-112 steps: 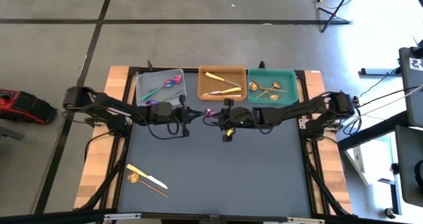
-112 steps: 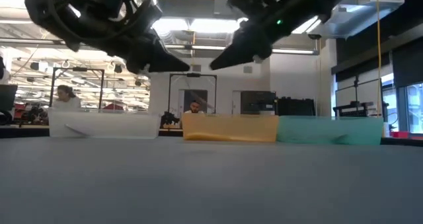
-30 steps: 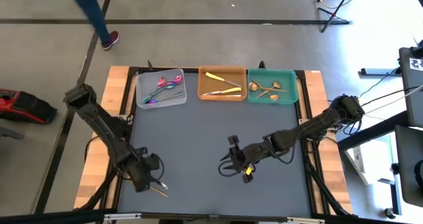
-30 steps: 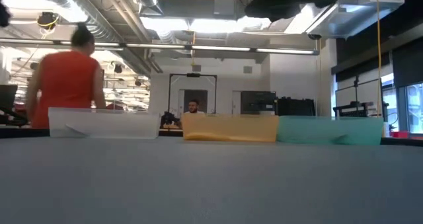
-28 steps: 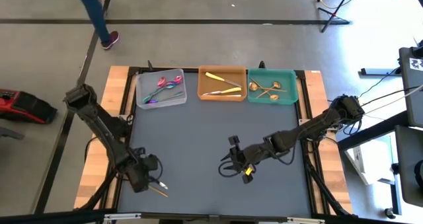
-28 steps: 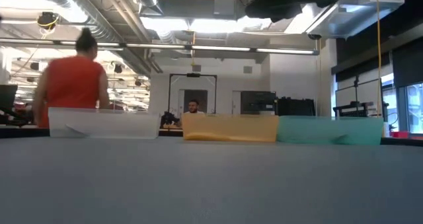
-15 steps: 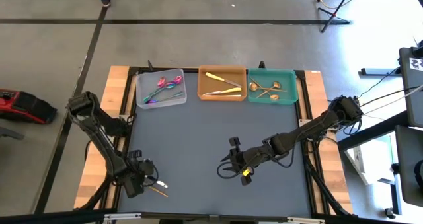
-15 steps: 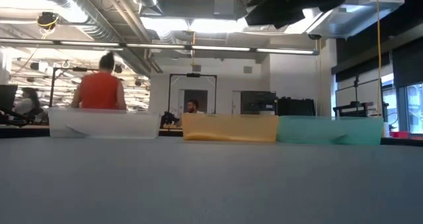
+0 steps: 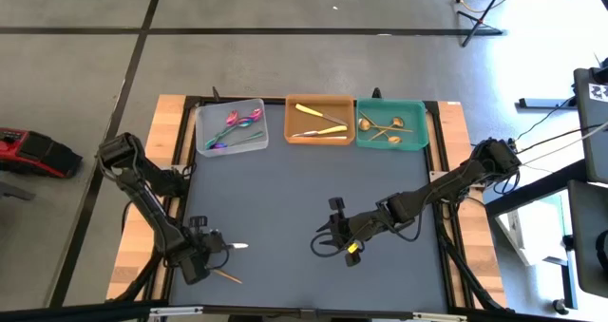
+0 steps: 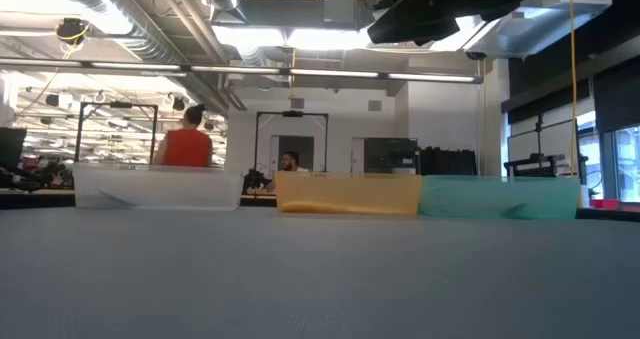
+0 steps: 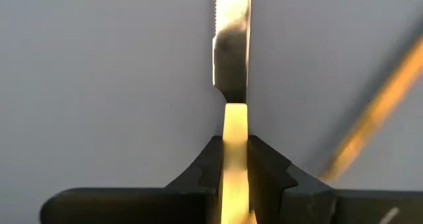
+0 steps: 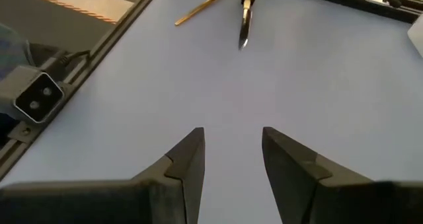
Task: Sort silverware by color (type)
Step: Put the yellow table knife into the orange bin, then put the golden spoon into the green bin
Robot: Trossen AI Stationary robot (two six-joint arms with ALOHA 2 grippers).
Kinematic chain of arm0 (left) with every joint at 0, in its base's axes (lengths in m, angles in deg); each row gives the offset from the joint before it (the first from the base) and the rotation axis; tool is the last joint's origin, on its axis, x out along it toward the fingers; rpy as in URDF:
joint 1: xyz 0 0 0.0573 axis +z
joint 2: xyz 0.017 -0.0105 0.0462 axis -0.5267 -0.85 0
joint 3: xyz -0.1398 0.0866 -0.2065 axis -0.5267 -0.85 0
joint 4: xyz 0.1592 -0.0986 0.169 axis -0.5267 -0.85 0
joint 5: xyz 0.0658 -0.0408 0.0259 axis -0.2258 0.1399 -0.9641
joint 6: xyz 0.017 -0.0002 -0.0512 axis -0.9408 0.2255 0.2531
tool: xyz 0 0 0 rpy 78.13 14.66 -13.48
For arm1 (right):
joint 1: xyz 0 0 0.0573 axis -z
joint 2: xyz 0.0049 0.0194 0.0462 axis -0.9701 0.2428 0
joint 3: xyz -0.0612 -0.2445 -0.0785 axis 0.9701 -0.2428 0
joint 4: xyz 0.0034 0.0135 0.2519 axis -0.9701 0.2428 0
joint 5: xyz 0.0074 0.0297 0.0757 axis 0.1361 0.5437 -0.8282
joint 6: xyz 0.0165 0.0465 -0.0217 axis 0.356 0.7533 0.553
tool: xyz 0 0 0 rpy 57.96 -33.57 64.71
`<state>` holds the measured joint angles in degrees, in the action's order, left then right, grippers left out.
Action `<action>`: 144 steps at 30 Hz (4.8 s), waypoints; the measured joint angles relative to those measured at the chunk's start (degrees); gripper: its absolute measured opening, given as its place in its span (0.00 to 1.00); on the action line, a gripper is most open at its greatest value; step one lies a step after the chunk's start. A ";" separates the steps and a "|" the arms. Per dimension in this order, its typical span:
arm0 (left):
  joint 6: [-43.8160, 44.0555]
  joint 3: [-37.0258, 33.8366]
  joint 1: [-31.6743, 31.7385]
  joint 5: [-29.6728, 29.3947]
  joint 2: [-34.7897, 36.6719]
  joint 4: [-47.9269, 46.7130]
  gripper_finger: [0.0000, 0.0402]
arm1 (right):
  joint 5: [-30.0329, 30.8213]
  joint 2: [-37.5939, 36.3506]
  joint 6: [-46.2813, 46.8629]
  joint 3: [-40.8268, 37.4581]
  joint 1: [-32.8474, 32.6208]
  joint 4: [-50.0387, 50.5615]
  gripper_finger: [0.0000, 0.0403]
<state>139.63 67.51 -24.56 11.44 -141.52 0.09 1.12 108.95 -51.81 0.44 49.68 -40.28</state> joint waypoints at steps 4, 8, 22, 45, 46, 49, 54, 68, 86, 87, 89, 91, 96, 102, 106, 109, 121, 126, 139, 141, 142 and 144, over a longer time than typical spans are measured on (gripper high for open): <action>-2.46 -0.52 1.79 -10.42 2.74 -1.45 0.09 | 3.95 -0.53 -0.38 -0.02 0.00 0.70 0.35; -7.67 -0.27 4.01 -19.85 8.35 -0.46 0.11 | 7.39 -3.01 -0.58 -0.02 0.05 5.77 0.35; -36.99 -0.25 21.37 -43.90 16.34 13.86 0.13 | 13.50 -11.38 -1.55 -14.60 7.01 6.79 0.35; -88.09 -0.12 77.50 7.09 6.13 66.46 0.13 | 31.78 -20.11 -6.18 -16.65 12.76 7.46 0.35; -88.65 -0.12 78.96 7.32 4.54 68.21 0.13 | 32.03 -20.09 -6.19 -16.65 13.17 7.31 0.35; -89.39 -0.12 82.74 7.35 -0.17 73.81 0.13 | 32.03 -20.09 -6.21 -16.65 15.26 7.27 0.35; -87.50 0.05 86.80 7.40 -6.24 82.64 0.13 | 30.66 -20.04 -6.18 -16.65 20.32 7.29 0.35; -85.92 4.95 85.67 3.32 -12.35 75.50 0.25 | 15.09 -20.02 -4.09 -16.65 28.57 7.09 0.35; -74.32 10.65 61.54 -3.71 6.16 28.50 0.34 | 0.65 -20.00 3.06 -16.65 22.08 3.54 0.35; -73.16 10.65 59.18 -3.73 6.76 27.07 0.34 | 0.64 -19.99 3.05 -16.65 20.71 2.60 0.35; -70.31 10.68 54.25 -3.72 7.32 24.43 0.34 | 0.61 -19.98 2.97 -16.65 17.82 0.54 0.35; -66.47 10.63 49.18 -3.71 7.60 20.80 0.34 | 0.65 -19.98 2.91 -16.65 15.21 -1.73 0.35; -52.77 10.63 36.20 -3.69 7.67 11.43 0.34 | 0.72 -19.98 3.10 -16.65 9.53 -4.33 0.35; -29.63 10.63 21.22 -6.42 7.66 -1.18 0.34 | 0.86 -18.94 6.35 -16.65 4.52 -6.75 0.35; -16.71 10.61 12.17 -6.03 7.49 -2.66 0.34 | 0.87 -17.40 7.64 -16.65 2.00 -8.83 0.35; -9.60 10.61 6.40 -5.44 7.49 -1.69 0.34 | 0.85 -16.65 7.74 -16.65 0.71 -10.22 0.35; 0.71 10.59 -3.45 -4.71 -1.34 3.35 0.34 | 0.89 -16.06 11.89 -16.63 -1.24 -13.25 0.35; 0.68 10.59 -3.44 -1.18 -7.27 8.35 0.34 | 0.87 -15.66 11.89 -16.63 -1.24 -13.06 0.35; 0.87 10.70 -0.51 1.92 -10.39 7.12 0.13 | -0.03 -15.23 13.64 -16.65 -1.11 -13.60 0.35; -0.29 10.63 0.15 2.25 -10.21 7.13 0.05 | -0.01 -15.23 13.45 -16.65 -1.11 -13.62 0.35; -1.09 10.63 0.52 2.40 -10.21 7.13 0.03 | -0.02 -15.23 13.42 -16.65 -1.11 -13.67 0.35; -3.09 10.67 1.48 2.74 -10.21 7.20 0.04 | 0.28 -15.23 13.40 -16.65 -1.07 -13.74 0.35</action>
<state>136.55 78.18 -23.09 14.19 -151.73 7.29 1.39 93.71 -38.41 -16.21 48.62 -54.01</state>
